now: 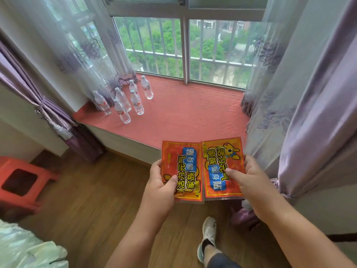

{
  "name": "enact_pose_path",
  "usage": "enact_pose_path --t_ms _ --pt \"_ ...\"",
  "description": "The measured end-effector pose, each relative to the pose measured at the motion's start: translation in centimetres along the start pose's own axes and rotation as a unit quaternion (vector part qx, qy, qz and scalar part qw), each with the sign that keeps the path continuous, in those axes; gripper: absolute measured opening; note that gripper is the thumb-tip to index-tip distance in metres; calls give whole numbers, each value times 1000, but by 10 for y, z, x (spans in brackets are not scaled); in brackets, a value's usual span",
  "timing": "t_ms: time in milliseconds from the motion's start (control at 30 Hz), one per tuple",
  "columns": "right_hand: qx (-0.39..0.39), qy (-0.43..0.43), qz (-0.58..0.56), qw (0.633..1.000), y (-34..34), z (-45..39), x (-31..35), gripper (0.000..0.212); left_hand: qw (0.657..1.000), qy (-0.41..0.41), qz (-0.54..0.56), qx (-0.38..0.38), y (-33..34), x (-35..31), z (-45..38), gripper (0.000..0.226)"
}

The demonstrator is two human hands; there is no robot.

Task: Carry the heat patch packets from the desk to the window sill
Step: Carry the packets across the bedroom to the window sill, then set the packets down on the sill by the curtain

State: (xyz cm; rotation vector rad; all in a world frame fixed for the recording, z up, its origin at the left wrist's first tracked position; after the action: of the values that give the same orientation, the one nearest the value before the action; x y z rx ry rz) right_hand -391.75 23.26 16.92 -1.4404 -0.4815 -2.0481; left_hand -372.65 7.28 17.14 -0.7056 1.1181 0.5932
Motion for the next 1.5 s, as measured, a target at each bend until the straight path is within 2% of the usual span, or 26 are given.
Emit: enact_pose_path --t_ms 267,600,800,1133,1333,1500 --pt "41 15 -18 999 43 -112 28 27 997 -20 -47 -52 -13 -27 -107 41" --pt "69 14 -26 997 64 -235 72 26 997 -33 -33 -62 6 -65 -222 39" --pt "29 41 -20 999 36 -262 75 26 997 -52 -49 0 43 -76 -272 37" --pt "-139 63 -55 987 -13 -292 84 28 981 -21 -86 171 122 -102 -363 37" --pt "-231 71 -7 970 -6 -308 97 24 960 -5 -102 262 136 -115 -414 40" --pt "-272 78 -21 959 14 -325 97 30 949 6 -123 289 130 -106 -450 36"
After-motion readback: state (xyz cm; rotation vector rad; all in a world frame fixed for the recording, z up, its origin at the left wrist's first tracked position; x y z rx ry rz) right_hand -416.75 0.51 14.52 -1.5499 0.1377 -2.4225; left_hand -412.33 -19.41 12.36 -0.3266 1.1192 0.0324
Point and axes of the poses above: each hand's wrist, its own z-axis away from the middle knuckle, its own y-axis out of the palm, x = y × z, the point moved 7 cm from there along -z, towards the middle knuckle, and after that the axes turned 3 degrees about -z, right-handed, at the moved point
